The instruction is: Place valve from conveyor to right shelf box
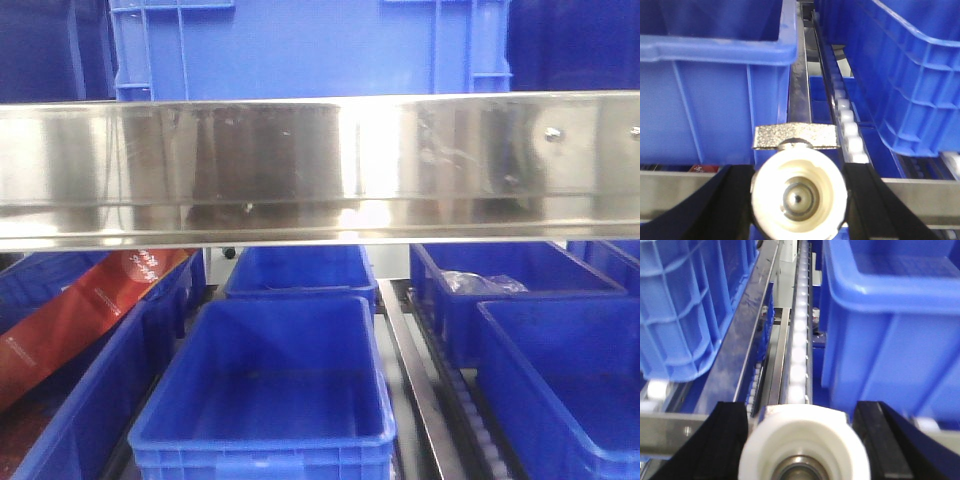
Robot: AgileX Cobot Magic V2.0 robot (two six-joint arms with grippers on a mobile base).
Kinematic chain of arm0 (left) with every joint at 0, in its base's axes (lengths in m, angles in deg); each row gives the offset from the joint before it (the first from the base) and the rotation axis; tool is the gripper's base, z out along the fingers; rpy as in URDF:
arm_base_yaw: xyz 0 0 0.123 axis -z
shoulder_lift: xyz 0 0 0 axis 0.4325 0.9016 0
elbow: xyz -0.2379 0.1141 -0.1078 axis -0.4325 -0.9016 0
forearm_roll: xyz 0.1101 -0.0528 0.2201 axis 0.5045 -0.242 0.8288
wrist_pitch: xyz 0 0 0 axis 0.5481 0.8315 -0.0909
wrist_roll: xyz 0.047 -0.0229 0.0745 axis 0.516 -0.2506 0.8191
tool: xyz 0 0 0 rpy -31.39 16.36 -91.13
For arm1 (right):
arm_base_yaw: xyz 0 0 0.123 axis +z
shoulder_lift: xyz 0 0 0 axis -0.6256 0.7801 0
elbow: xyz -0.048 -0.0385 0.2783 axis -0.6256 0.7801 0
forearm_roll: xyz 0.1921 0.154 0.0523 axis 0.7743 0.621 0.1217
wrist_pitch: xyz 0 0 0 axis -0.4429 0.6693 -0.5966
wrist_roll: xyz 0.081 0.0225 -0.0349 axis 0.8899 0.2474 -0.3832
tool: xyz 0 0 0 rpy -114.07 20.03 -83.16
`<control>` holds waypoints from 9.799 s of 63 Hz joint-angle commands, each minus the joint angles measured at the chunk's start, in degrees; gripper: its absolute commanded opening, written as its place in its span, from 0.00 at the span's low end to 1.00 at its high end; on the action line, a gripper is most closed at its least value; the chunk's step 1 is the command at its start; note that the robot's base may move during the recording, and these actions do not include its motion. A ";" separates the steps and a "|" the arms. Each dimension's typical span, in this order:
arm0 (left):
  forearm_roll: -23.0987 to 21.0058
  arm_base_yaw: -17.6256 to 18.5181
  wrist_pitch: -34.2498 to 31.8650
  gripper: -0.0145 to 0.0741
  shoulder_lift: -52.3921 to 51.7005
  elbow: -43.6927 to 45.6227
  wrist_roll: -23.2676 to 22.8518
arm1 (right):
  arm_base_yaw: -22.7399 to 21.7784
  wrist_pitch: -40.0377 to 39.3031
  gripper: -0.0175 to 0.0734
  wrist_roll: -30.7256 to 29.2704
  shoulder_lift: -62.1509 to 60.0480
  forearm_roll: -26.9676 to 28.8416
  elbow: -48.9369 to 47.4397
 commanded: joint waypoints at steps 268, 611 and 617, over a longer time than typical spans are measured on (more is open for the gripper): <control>13.78 34.68 -6.20 0.52 64.41 51.60 -21.11 | 21.61 -1.44 0.29 3.88 52.00 0.92 -47.52; 13.01 25.49 -37.39 0.04 -9.44 -17.62 -21.11 | -0.42 -36.90 0.01 3.88 -46.63 -1.25 52.94; 14.04 24.07 -37.15 0.04 -9.90 -19.11 -21.00 | -0.42 -36.90 0.01 3.88 -46.63 -1.25 52.94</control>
